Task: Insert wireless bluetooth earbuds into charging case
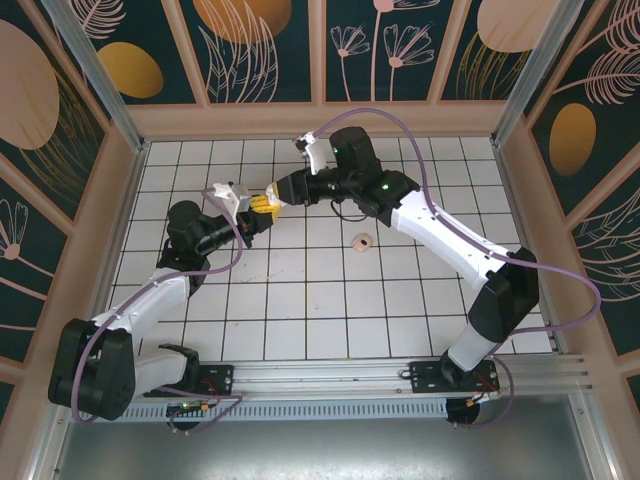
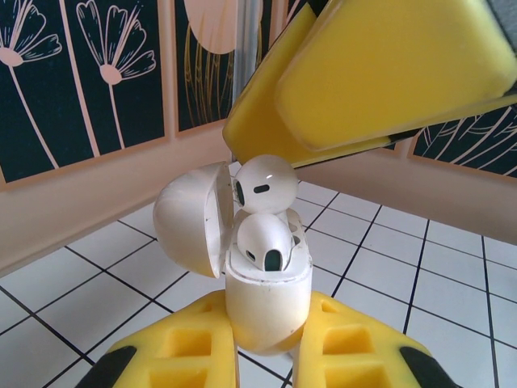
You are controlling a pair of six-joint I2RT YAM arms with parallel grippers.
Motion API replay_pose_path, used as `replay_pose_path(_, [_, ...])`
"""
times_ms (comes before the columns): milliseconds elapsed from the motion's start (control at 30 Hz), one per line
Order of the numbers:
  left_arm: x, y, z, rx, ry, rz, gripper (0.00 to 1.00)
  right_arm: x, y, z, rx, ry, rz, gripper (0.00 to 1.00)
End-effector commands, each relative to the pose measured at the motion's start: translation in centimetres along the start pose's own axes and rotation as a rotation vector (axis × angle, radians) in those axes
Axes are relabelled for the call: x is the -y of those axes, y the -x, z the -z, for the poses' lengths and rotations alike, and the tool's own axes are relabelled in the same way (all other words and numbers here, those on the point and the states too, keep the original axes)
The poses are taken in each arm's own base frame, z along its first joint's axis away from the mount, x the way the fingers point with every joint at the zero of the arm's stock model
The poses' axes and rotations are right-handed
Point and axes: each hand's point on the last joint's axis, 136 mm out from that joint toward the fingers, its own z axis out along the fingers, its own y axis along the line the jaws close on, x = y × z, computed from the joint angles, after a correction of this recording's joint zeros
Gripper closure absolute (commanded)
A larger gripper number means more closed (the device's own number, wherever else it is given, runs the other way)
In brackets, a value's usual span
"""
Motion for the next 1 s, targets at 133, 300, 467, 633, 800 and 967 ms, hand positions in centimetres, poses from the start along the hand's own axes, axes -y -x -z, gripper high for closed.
replay_pose_path(133, [0.8, 2.6, 0.1, 0.060, -0.026, -0.047, 0.90, 0.2, 0.0, -0.1, -0.018, -0.002, 0.016, 0.68])
replay_pose_path(300, [0.7, 2.5, 0.1, 0.059, -0.022, -0.045, 0.90, 0.1, -0.2, -0.1, -0.024, -0.004, 0.011, 0.74])
replay_pose_path(467, [0.6, 2.6, 0.2, 0.060, -0.016, -0.047, 0.90, 0.1, -0.4, 0.2, -0.021, -0.009, 0.001, 0.79])
replay_pose_path(633, [0.4, 2.7, 0.2, 0.064, 0.000, -0.052, 0.90, 0.2, -0.4, 0.5, 0.000, -0.037, -0.027, 0.83])
replay_pose_path(800, [0.2, 2.6, 0.3, 0.062, 0.016, -0.052, 0.90, 0.2, -0.9, 0.4, 0.010, -0.068, -0.061, 0.85])
replay_pose_path(967, [0.0, 2.6, 0.3, 0.061, 0.032, -0.056, 0.90, 0.6, -1.5, 0.2, 0.011, -0.116, -0.101, 0.87])
